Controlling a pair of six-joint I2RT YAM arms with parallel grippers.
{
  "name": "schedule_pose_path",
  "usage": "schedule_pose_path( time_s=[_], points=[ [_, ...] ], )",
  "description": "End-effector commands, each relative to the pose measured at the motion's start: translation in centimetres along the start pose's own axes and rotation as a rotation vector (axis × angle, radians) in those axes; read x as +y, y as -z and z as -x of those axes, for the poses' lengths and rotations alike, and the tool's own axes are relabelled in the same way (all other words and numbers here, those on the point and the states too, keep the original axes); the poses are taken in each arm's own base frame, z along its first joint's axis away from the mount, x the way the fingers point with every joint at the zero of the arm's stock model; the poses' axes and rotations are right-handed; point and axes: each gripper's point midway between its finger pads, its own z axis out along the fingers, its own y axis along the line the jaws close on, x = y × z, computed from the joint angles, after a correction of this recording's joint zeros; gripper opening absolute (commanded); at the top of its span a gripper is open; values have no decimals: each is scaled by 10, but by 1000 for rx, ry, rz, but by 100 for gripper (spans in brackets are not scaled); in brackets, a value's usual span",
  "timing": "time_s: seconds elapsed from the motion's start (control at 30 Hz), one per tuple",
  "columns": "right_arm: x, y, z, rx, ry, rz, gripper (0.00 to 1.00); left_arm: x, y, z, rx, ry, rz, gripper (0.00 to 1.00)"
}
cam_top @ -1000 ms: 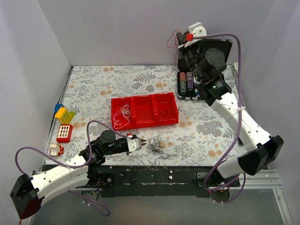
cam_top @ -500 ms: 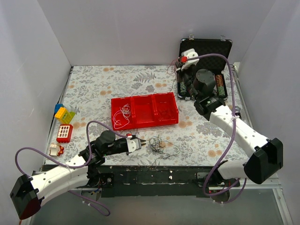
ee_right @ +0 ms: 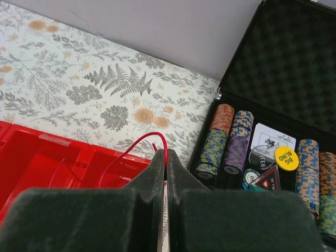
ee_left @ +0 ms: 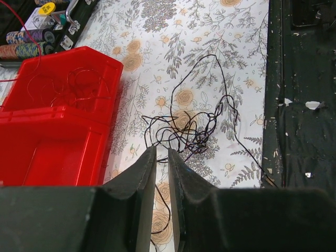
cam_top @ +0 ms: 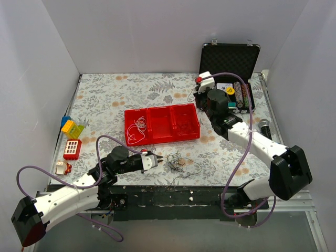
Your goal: Untangle the cables
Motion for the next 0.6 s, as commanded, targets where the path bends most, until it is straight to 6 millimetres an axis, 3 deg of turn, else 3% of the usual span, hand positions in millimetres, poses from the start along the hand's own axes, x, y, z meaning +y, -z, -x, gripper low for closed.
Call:
schedule_pose_path(
  time_s=[0.0,0.2,0.57],
  points=[
    [8,-8,-18,43,-6,14,1,2,1,4,-13,-8,6,15],
    [35,-30,-64,177,-12,81,1,5,1,5,-11,-15,15,15],
    [55,-54,-140,423,1,76,1,9,2,3,2,-47,28,15]
  ],
)
